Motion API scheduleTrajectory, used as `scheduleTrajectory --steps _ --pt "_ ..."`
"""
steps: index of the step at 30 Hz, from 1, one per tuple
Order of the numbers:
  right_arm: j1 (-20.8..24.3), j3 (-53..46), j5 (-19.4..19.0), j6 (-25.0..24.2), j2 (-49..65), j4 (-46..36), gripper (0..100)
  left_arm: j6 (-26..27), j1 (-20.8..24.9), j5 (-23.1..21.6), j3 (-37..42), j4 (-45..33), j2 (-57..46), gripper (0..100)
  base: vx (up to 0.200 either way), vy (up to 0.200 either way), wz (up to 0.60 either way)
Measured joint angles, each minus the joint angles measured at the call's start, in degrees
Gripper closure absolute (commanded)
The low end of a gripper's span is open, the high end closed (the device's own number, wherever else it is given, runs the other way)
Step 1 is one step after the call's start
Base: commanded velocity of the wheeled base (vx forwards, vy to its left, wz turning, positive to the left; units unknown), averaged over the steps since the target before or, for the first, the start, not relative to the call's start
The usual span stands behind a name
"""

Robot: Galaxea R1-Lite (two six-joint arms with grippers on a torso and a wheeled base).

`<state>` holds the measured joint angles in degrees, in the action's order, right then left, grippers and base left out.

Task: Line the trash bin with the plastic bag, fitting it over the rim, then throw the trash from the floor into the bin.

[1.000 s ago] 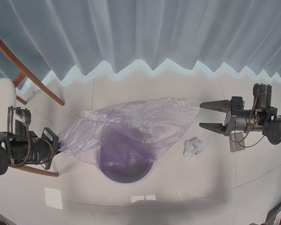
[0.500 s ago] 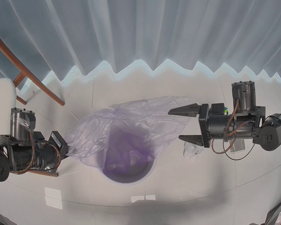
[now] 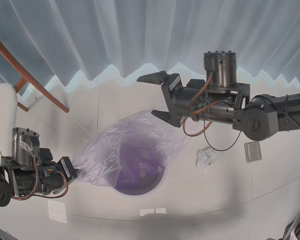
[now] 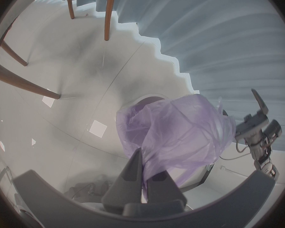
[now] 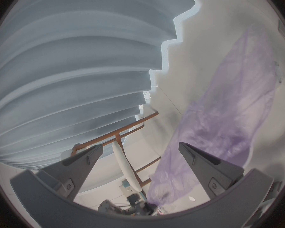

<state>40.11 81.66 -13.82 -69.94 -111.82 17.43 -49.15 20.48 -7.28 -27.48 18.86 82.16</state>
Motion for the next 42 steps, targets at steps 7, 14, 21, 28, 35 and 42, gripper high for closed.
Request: scheduleTrajectory --steps 7,14,21,28,35,42 --pt "1.56 9.57 2.67 0.94 -5.57 -2.28 0 0.51 0.82 -0.05 1.82 1.89 -1.88 100 0.0 0.0 0.0" --pt "2.47 5.94 2.17 2.83 -2.65 -12.68 0 0.4 0.77 -0.05 3.89 3.69 -3.45 100 0.0 0.0 0.0" --pt "2.34 -10.31 1.71 10.96 1.74 -11.09 0 0.33 0.62 -0.05 4.61 4.32 -4.27 100 0.0 0.0 0.0" --pt "1.87 -18.8 1.68 14.95 2.38 3.52 0 0.51 0.68 -0.05 4.94 4.67 -4.74 100 0.0 0.0 0.0" --pt "1.43 -10.97 1.84 15.77 -1.02 5.89 0 0.68 1.1 -0.05 5.33 4.73 -4.96 100 0.0 0.0 0.0" --pt "1.23 4.06 2.28 15.97 -6.61 5.17 0 0.85 1.32 0.0 5.22 4.82 -4.94 100 0.0 0.0 0.0"
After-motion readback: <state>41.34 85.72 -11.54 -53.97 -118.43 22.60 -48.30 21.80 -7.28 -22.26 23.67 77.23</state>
